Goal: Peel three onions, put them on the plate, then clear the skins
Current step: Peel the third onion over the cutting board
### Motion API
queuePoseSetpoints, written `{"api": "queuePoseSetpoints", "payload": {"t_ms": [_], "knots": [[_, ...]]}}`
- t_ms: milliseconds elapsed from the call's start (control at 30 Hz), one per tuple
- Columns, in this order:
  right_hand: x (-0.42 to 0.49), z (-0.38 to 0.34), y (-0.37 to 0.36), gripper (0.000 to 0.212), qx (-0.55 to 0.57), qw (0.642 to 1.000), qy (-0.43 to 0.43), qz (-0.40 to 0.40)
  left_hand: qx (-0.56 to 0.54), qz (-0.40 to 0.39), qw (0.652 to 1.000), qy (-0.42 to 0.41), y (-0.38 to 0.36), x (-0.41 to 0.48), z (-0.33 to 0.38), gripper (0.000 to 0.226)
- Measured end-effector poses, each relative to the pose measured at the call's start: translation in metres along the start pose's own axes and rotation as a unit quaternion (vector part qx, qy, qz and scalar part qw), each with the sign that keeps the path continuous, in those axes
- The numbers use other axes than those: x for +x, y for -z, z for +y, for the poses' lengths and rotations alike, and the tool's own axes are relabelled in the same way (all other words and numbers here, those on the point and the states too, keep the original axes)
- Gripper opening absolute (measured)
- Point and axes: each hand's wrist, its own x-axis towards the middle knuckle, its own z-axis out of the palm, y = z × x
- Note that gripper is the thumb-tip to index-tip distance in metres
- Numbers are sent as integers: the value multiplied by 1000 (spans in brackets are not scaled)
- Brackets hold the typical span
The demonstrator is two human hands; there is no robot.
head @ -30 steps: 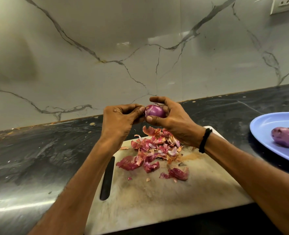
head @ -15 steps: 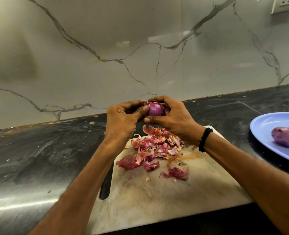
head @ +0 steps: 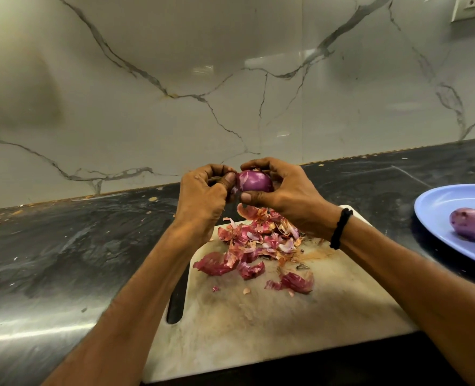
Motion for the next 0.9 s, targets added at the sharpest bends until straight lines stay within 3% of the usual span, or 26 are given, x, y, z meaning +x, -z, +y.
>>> {"api": "queuePoseSetpoints", "payload": {"t_ms": [100, 200, 367, 533, 733, 900], "knots": [[1, -3, 2, 55, 61, 998, -24, -9, 17, 34, 999, 3, 6, 4, 0, 16], [2, -4, 4, 57, 84, 996, -32, -5, 105, 58, 993, -17, 15, 5, -1, 16], [2, -2, 5, 62, 53, 998, -31, -3, 210, 26, 977, -24, 15, 0, -2, 20], [3, 1, 5, 63, 12, 1000, -18, 8, 136, 24, 990, -43, 9, -3, 7, 16], [4, 3, 6, 75, -33, 999, 0, 27, 73, -35, 994, -68, 6, -8, 11, 35], [3, 1, 6, 71, -79, 996, 24, 37, 58, -40, 995, -74, 7, -5, 10, 25]]}}
